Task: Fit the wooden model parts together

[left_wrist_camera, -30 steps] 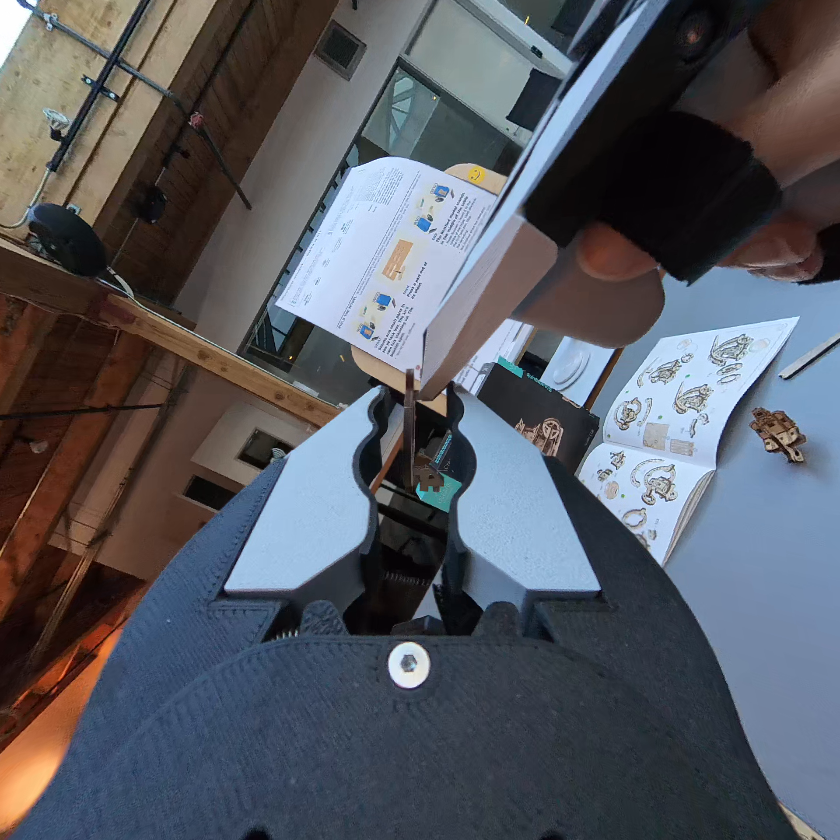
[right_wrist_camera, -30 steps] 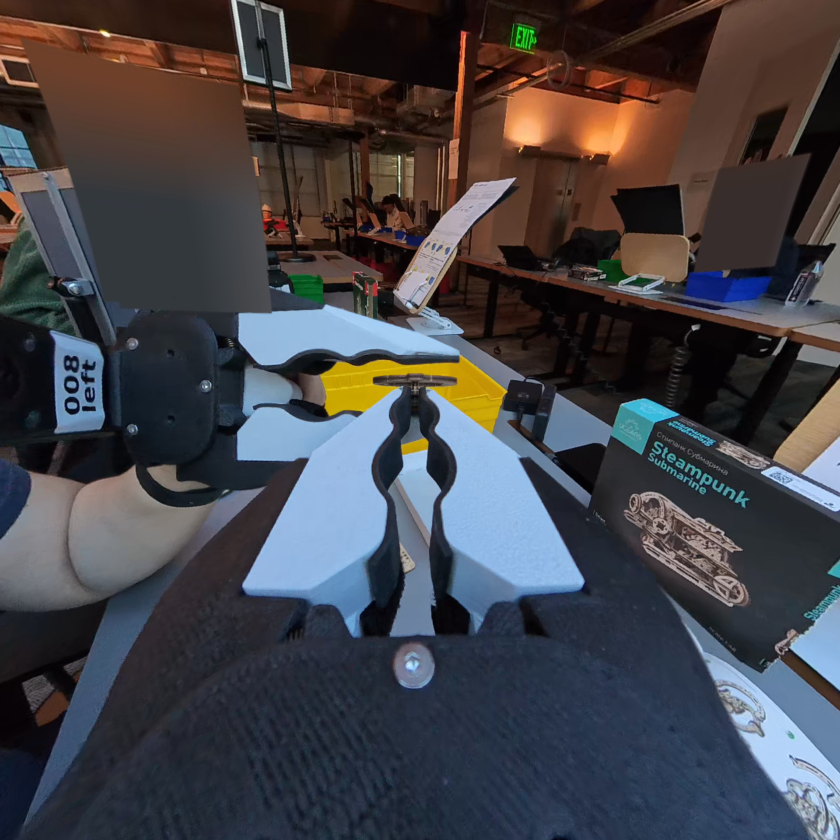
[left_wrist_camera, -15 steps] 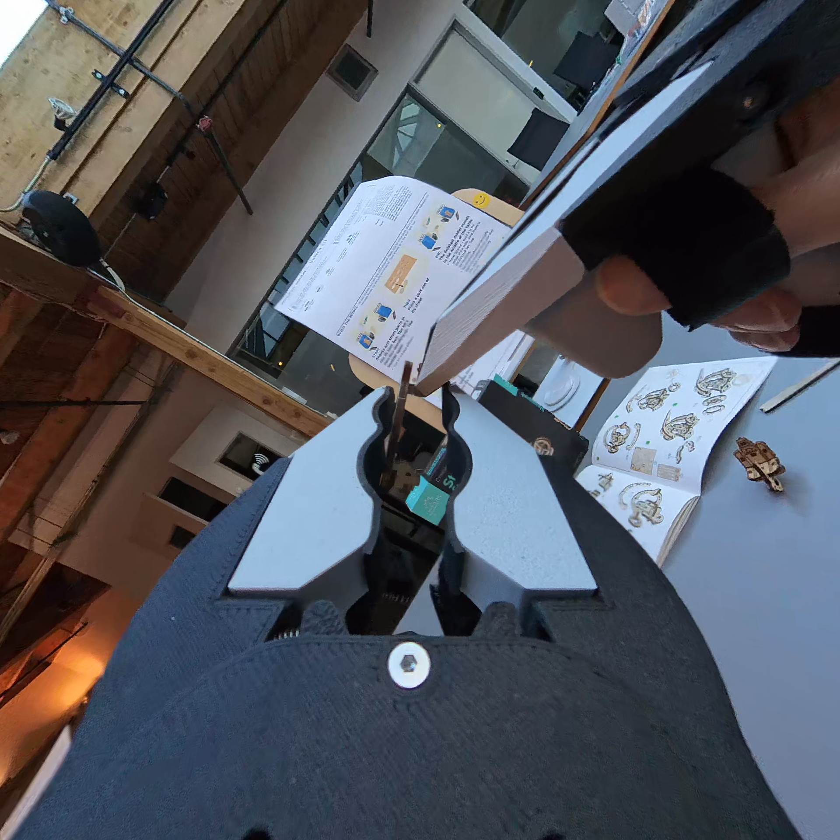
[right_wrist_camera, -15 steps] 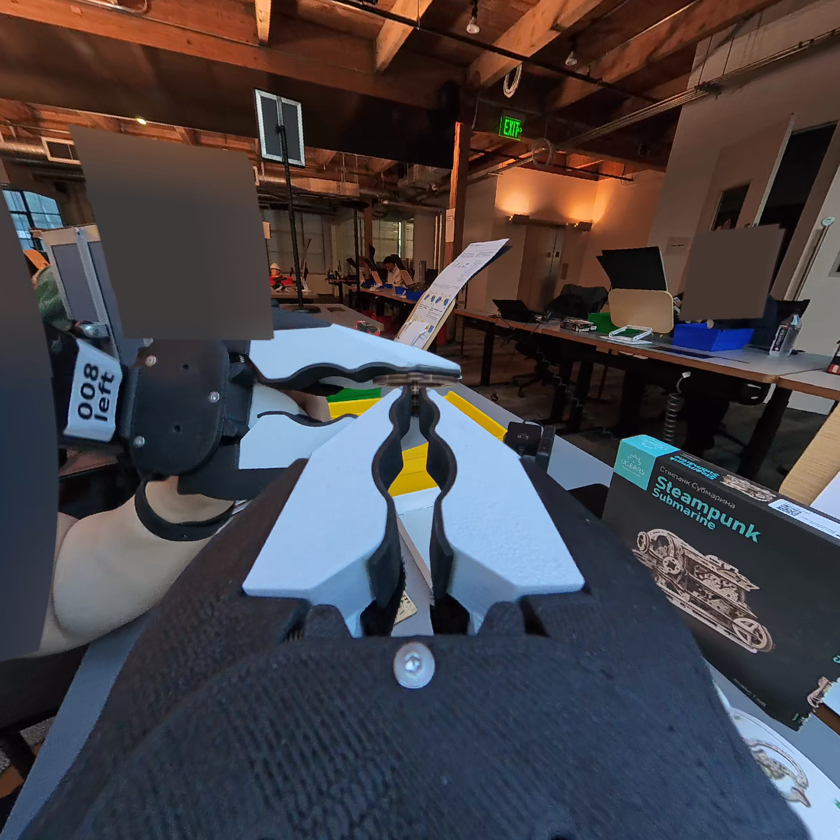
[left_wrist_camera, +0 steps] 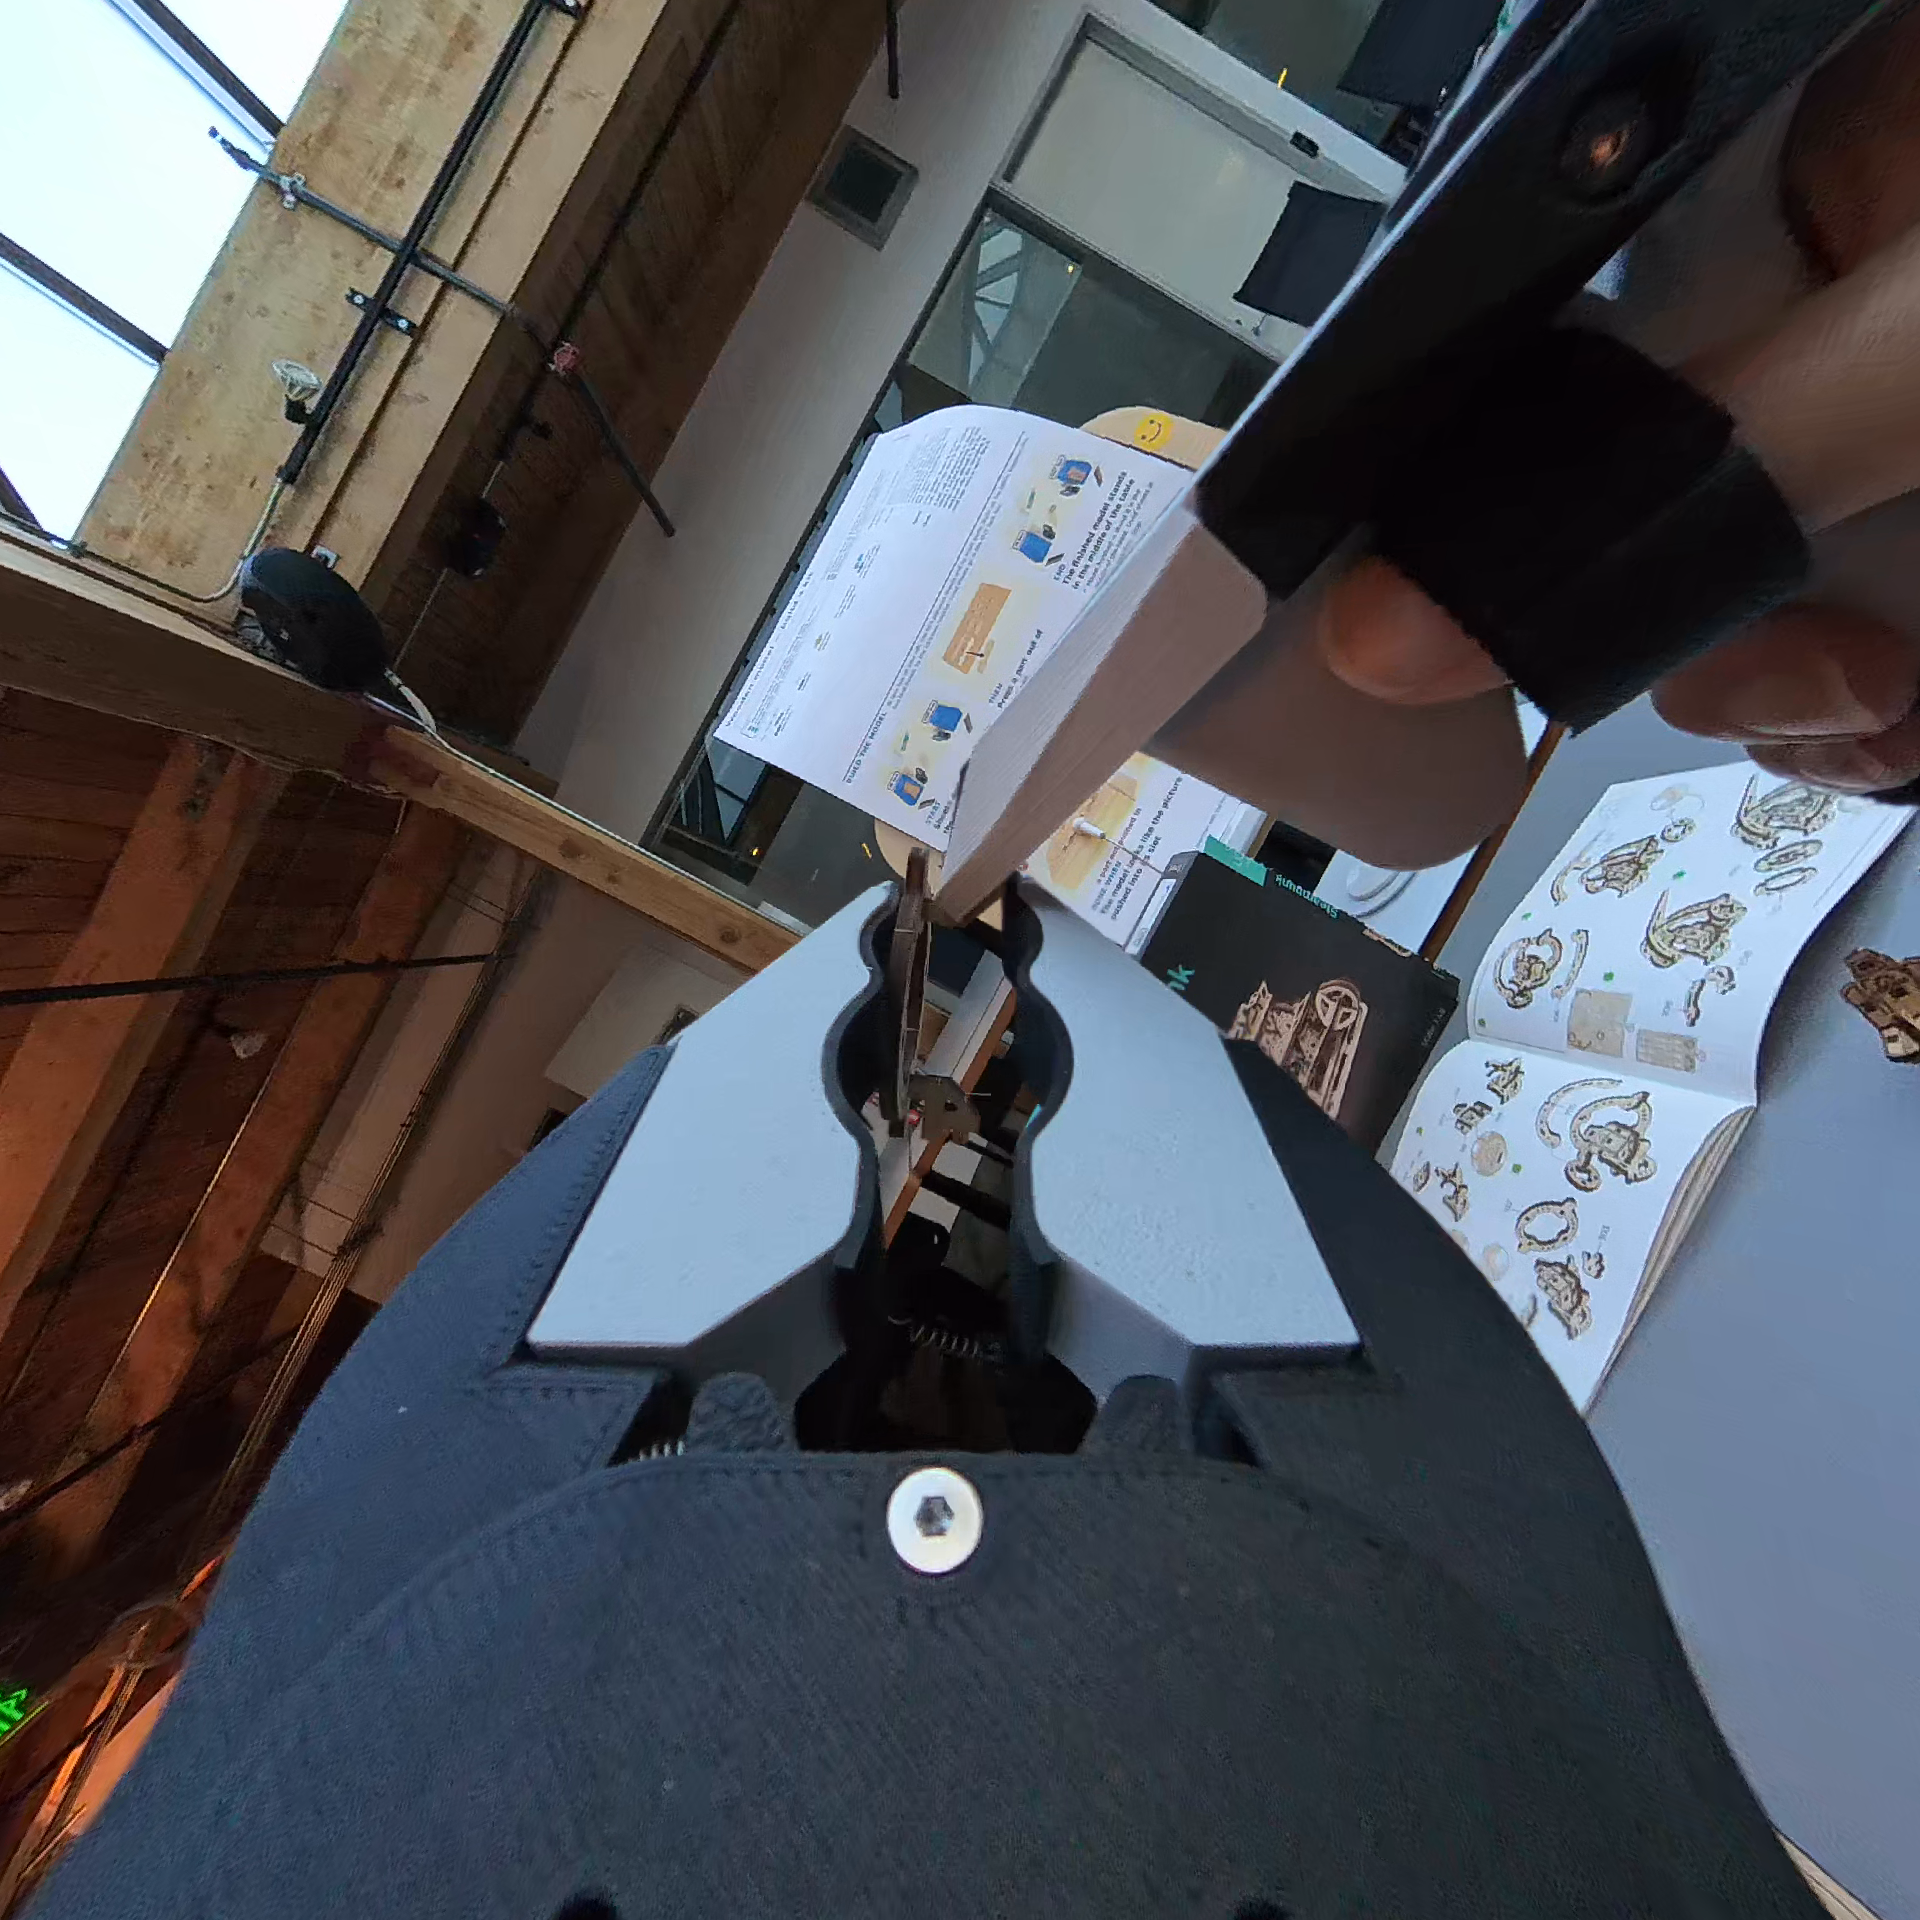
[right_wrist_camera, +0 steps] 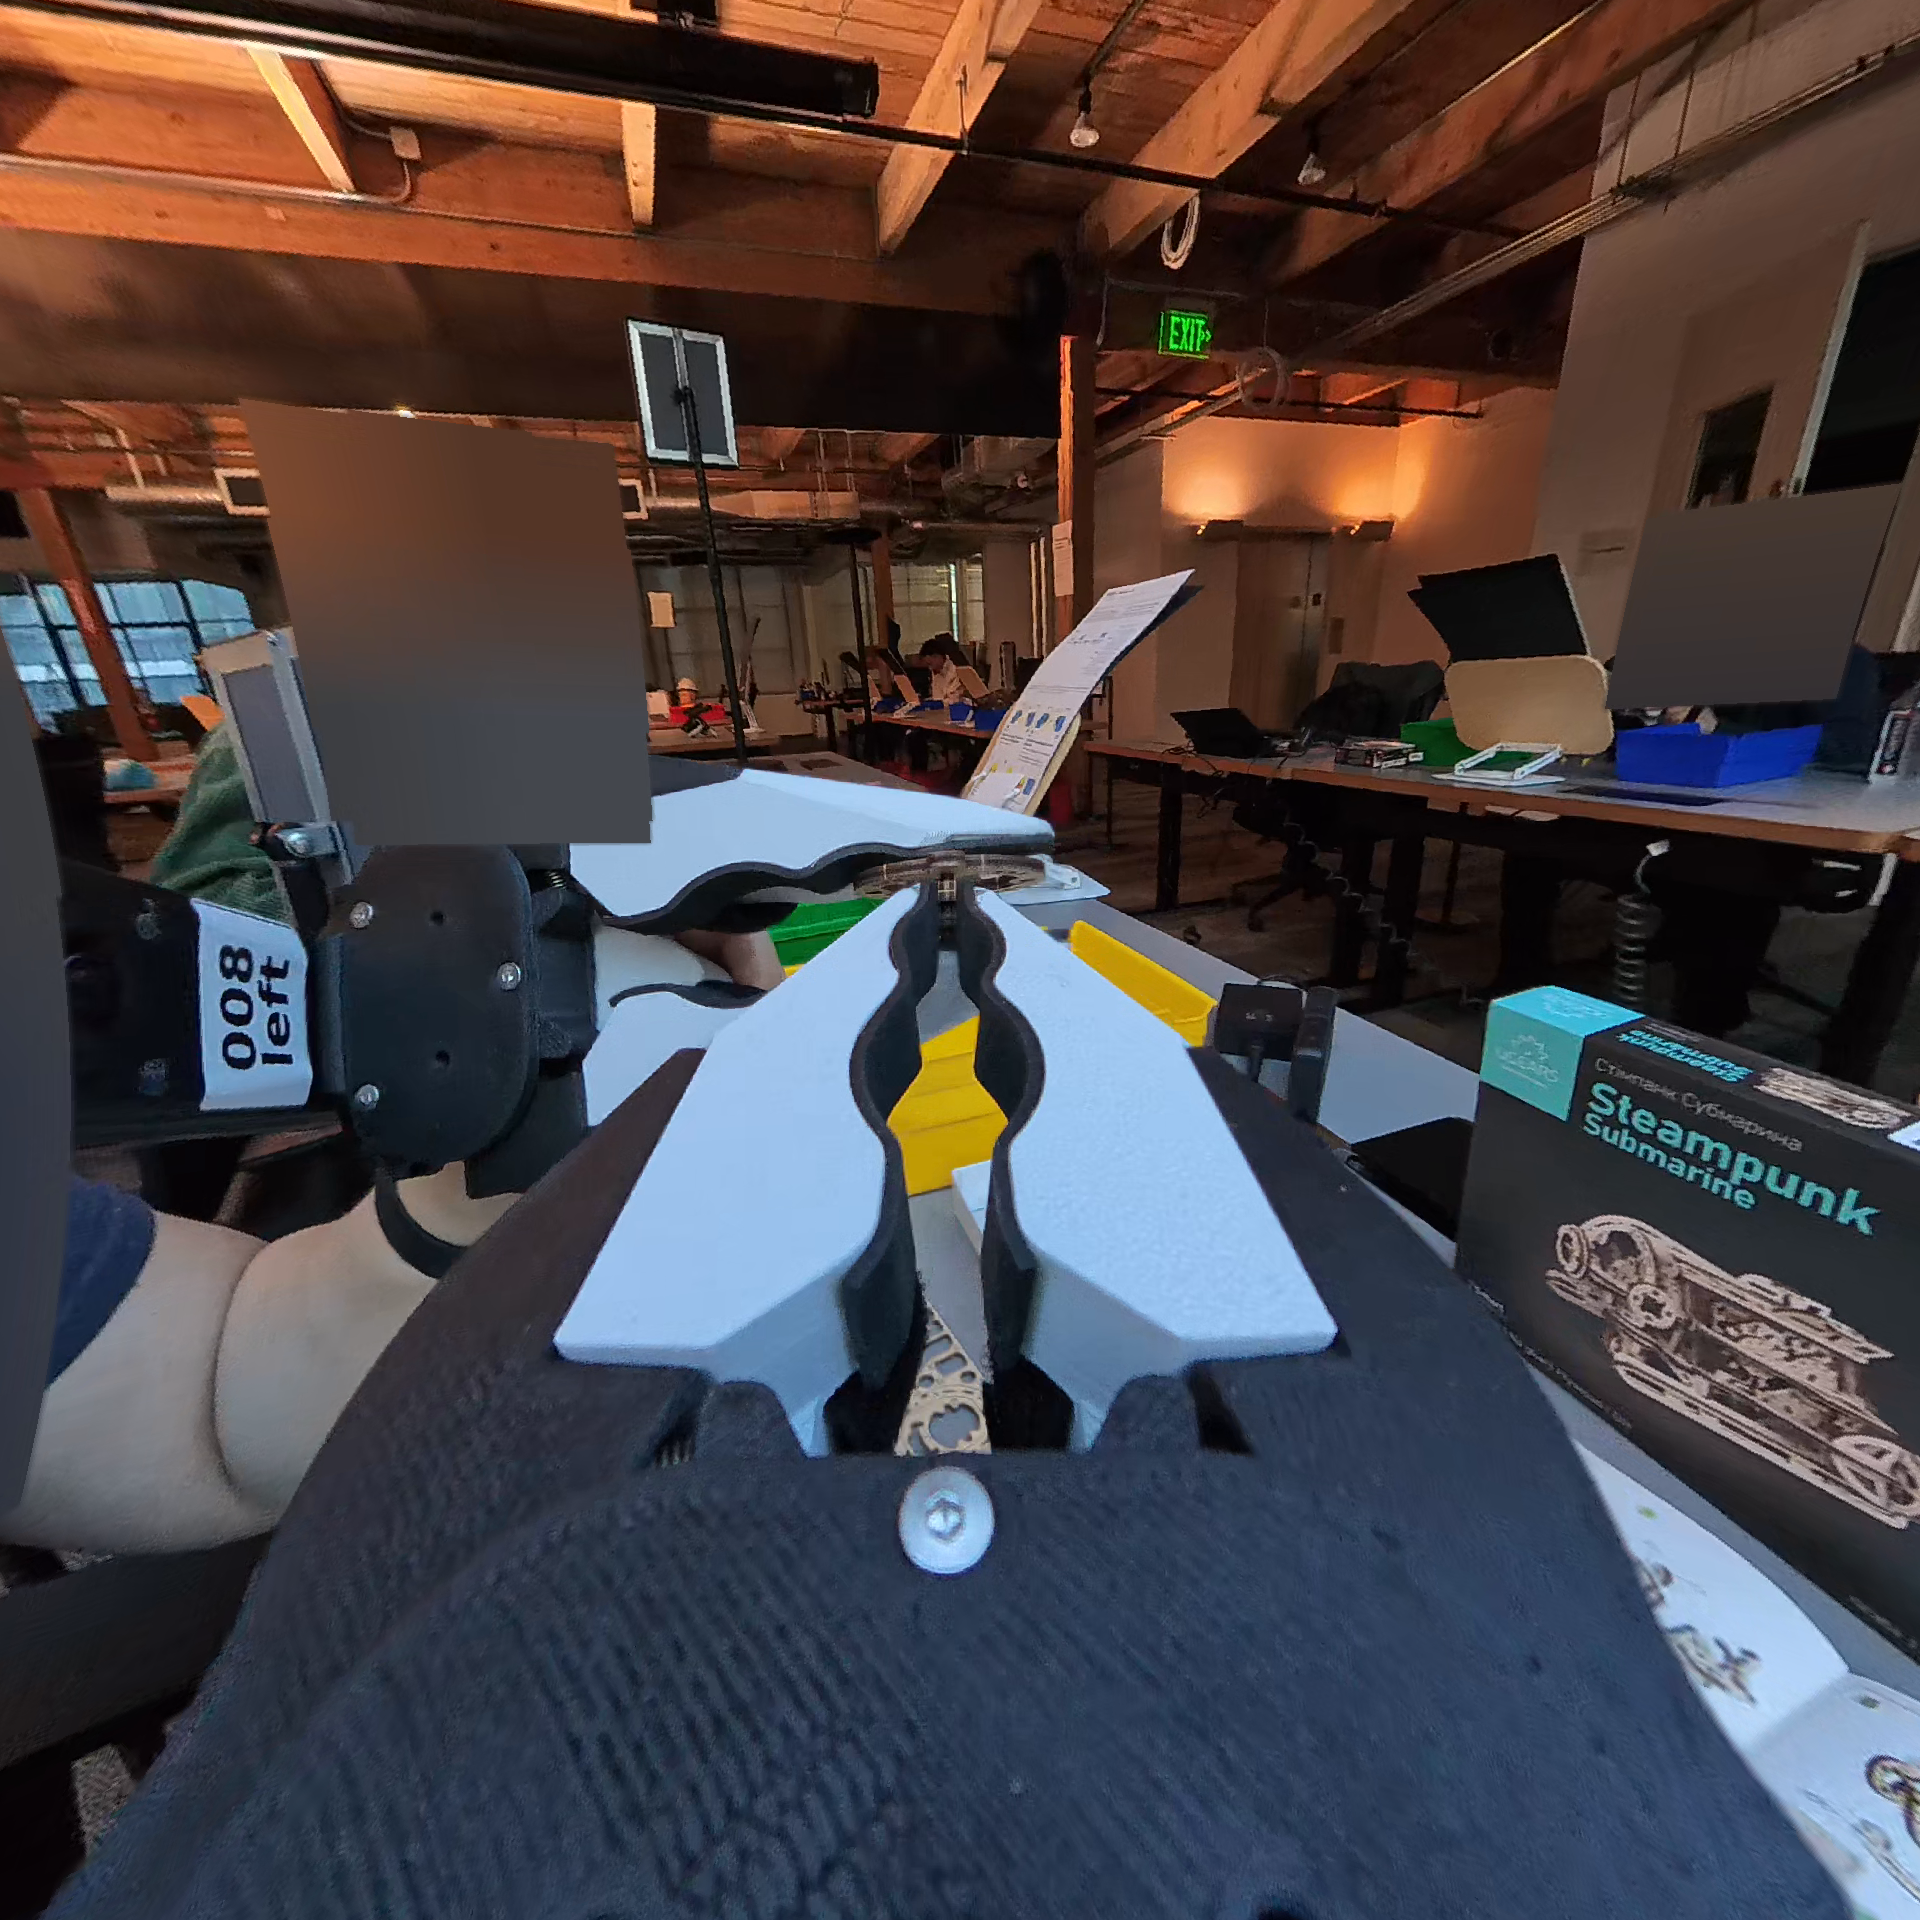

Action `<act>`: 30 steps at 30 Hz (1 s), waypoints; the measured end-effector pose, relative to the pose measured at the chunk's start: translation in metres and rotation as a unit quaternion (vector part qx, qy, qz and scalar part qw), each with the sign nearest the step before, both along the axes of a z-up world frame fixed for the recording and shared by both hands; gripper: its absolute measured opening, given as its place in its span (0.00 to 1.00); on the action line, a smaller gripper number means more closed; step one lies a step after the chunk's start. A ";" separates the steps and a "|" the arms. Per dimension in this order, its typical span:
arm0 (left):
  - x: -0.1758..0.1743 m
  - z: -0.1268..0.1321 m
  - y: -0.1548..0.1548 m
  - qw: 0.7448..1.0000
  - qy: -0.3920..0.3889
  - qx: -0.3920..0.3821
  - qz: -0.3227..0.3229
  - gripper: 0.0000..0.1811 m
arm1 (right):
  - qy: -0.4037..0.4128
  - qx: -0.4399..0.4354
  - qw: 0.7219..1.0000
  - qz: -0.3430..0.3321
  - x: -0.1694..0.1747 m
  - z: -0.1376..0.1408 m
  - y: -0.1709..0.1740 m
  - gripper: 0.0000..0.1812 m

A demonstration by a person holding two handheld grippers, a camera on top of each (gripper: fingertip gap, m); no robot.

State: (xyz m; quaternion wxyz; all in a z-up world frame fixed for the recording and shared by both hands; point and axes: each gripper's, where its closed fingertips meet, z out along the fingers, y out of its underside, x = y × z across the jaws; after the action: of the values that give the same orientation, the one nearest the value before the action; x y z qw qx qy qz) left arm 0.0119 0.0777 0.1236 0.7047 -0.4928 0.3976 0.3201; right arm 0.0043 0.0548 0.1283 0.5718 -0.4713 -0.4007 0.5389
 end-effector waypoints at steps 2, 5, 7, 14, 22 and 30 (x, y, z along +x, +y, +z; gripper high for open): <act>0.000 0.002 0.000 1.000 -0.024 -0.006 -0.007 0.10 | 0.007 -0.001 1.000 0.000 0.000 0.002 0.000 0.01; 0.000 0.005 -0.002 0.999 -0.047 -0.013 -0.017 0.12 | 0.018 0.010 1.000 -0.006 0.002 0.004 -0.003 0.00; 0.001 0.004 -0.003 0.999 -0.045 -0.016 -0.019 0.11 | 0.020 0.010 1.000 -0.005 0.002 0.005 -0.003 0.01; 0.001 0.004 -0.003 0.999 -0.038 -0.008 -0.015 0.10 | 0.030 0.008 1.000 -0.005 0.002 0.005 -0.004 0.01; -0.001 0.008 -0.005 1.000 -0.018 0.012 0.002 0.11 | 0.035 0.017 0.999 -0.009 0.004 0.008 -0.007 0.01; -0.014 0.011 -0.005 0.999 0.015 0.029 0.035 0.03 | 0.033 0.029 0.999 -0.021 0.005 0.008 -0.006 0.01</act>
State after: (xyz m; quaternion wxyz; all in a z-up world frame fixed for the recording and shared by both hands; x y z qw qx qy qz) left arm -0.0025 0.0730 0.1344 0.7012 -0.4808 0.3807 0.3636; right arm 0.0093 0.0488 0.1366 0.6090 -0.4446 -0.3877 0.5301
